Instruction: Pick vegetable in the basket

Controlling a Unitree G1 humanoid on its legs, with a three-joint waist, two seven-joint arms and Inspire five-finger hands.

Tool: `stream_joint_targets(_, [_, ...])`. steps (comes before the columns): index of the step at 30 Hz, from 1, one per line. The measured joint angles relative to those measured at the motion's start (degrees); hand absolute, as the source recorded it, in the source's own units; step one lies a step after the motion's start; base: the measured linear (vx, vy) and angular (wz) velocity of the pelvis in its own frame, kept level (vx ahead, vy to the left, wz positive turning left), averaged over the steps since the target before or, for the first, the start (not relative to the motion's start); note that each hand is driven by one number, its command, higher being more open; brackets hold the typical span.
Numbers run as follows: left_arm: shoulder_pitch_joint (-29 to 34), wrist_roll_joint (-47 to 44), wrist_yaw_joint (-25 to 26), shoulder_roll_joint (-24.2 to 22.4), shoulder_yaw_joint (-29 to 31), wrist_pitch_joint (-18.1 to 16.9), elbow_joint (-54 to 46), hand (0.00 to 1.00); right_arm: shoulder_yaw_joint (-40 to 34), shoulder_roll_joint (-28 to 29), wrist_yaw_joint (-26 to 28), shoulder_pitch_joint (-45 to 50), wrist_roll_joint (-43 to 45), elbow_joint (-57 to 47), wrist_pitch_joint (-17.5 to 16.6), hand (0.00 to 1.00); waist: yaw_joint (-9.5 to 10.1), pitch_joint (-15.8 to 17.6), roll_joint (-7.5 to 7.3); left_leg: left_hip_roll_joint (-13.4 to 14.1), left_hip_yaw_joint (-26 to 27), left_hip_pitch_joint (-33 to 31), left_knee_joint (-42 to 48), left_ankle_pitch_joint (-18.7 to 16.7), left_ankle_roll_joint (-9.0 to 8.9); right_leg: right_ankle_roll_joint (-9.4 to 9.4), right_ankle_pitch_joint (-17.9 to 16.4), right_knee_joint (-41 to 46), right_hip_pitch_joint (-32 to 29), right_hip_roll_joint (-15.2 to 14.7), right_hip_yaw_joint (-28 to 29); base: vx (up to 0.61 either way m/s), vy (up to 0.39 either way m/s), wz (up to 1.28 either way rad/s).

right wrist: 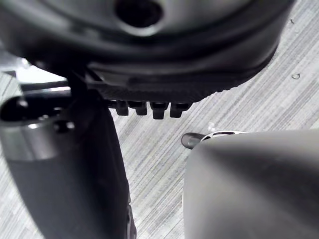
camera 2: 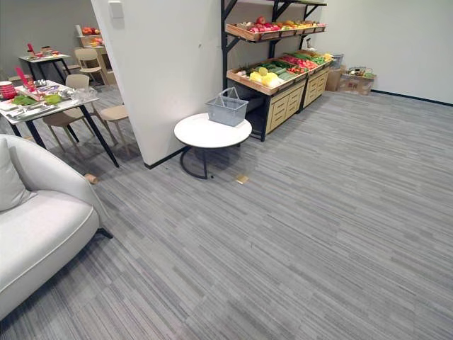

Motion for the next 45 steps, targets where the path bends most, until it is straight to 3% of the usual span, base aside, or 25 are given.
stream_joint_targets(22, [-0.58, -2.13, 0.62, 0.62, -1.28, -0.36, 0.49, 1.00, -0.02, 2.57, 2.04, -0.25, 2.85, 0.02, -2.34, 1.00, -0.02, 1.03, -0.61, -0.64, -1.21, 0.10, -0.66, -0.01, 0.24, 0.83, -0.61, -0.05, 0.32, -0.61, -1.14, 0.00, -0.006, 0.02])
stream_joint_targets(45, [-0.77, -2.17, 0.69, 0.71, -1.60, -0.45, 0.55, 1.00, -0.03, 2.59, 2.25, -0.44, 2.82, 0.01, -2.40, 1.00, 0.02, 1.69, -0.60, -0.62, -0.97, 0.28, -0.47, -0.27, 0.32, 0.91, -0.66, -0.01, 0.61, -0.62, -0.67, 0.00, 0.000, 0.00])
